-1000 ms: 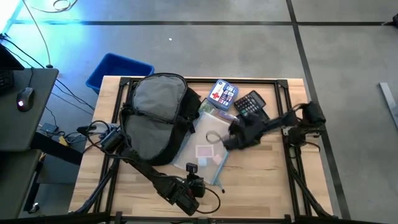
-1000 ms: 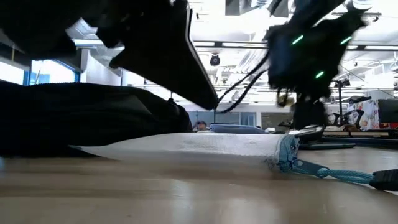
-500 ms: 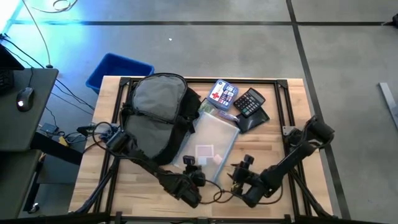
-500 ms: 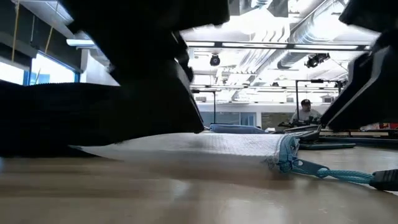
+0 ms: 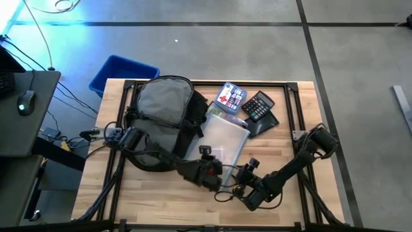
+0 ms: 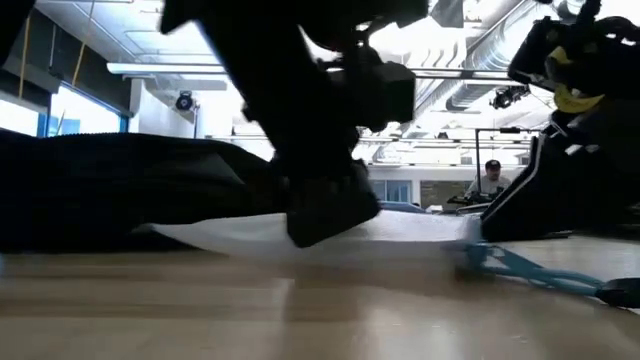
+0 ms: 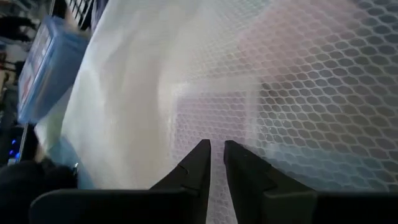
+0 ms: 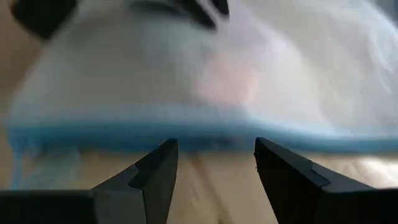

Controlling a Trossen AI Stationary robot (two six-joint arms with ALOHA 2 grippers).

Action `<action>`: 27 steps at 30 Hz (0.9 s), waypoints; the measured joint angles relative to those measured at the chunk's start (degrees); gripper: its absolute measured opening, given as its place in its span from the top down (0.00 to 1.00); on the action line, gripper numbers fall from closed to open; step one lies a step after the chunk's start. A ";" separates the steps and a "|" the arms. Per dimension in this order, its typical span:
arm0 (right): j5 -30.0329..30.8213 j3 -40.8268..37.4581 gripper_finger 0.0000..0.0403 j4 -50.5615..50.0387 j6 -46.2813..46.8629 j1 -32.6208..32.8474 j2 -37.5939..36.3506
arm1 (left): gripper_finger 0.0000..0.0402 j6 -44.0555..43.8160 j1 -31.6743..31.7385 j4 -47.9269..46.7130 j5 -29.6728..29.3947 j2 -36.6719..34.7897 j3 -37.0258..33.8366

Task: Unpack backpack
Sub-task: Remove the pink charger adapter from the white zip bag

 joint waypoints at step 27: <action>-0.49 -7.19 0.15 14.86 1.00 -2.92 0.20 | 1.00 4.28 -5.56 -0.31 5.63 0.93 -0.07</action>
